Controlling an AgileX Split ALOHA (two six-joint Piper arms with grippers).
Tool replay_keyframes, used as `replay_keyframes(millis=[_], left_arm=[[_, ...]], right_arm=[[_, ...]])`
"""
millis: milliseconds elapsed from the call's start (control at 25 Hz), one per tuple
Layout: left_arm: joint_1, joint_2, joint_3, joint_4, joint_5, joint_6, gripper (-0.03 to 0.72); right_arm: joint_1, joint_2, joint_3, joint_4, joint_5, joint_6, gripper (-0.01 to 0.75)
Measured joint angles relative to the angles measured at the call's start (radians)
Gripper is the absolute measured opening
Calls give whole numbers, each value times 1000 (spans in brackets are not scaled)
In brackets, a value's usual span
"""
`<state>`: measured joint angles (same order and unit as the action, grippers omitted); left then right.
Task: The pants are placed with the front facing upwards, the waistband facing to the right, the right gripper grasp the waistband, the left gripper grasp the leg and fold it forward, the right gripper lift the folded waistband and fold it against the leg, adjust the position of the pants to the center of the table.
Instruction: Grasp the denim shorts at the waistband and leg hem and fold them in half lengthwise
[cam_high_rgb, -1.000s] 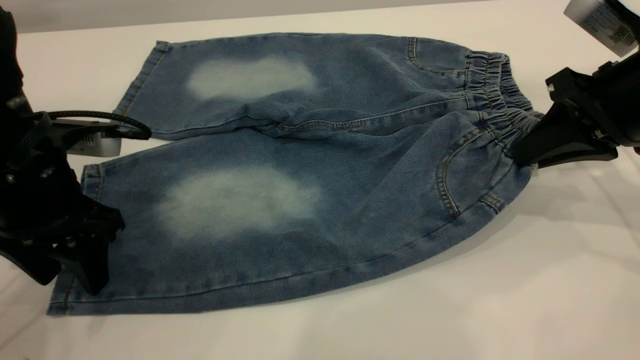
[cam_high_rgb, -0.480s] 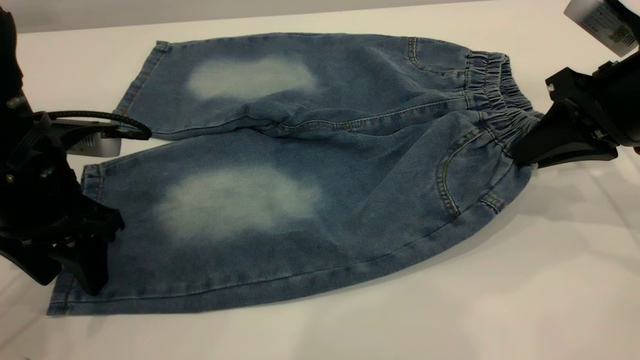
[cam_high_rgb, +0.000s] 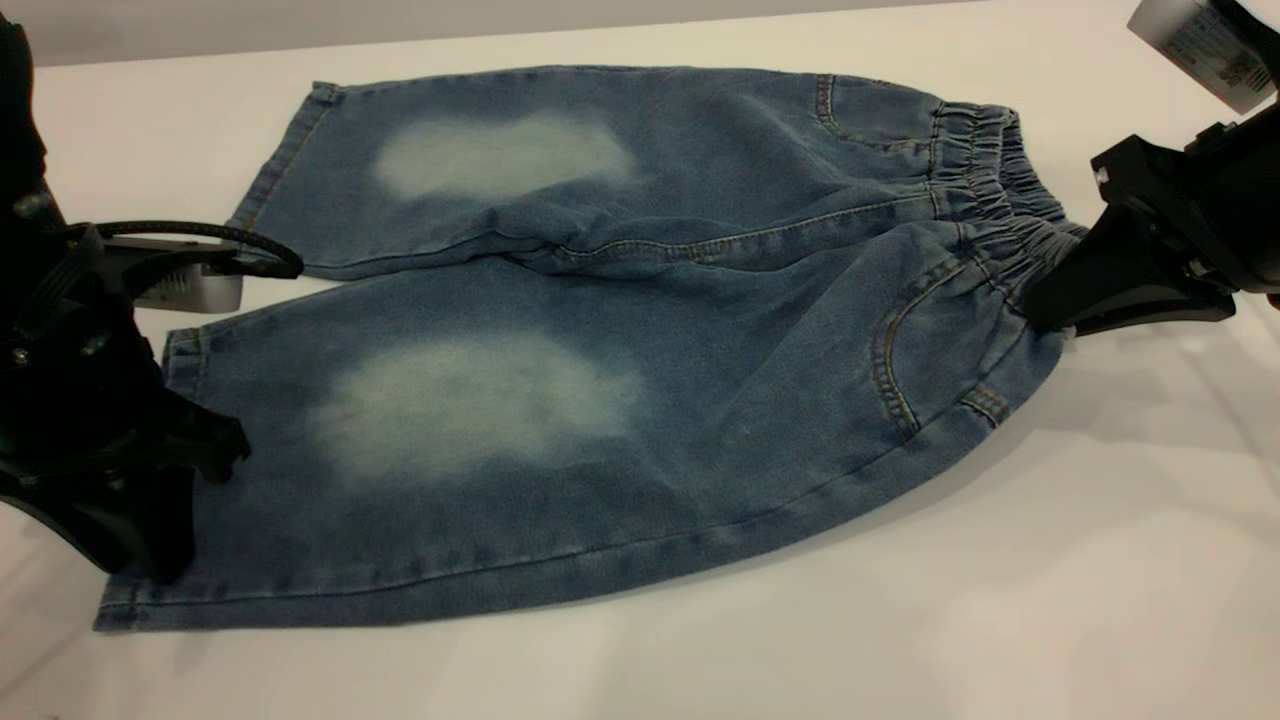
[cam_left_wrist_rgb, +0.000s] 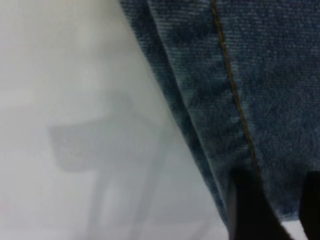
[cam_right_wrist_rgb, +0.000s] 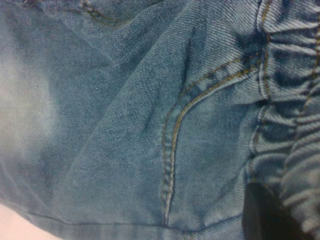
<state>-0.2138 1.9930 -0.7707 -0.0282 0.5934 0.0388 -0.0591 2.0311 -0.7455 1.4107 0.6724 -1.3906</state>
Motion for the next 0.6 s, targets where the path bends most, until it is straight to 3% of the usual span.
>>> replay_keyframes(millis=[240,400,600], left_arm=[[0,0,0,-1,38,1,208],[0,0,0,-1,85,1,284],[0,0,0,0,42,1,390]], right_arm=[[0,0,0,0,1,-1,38],[0,0,0,0,1,-1,38],[0,0,0,0,2,-1,39]])
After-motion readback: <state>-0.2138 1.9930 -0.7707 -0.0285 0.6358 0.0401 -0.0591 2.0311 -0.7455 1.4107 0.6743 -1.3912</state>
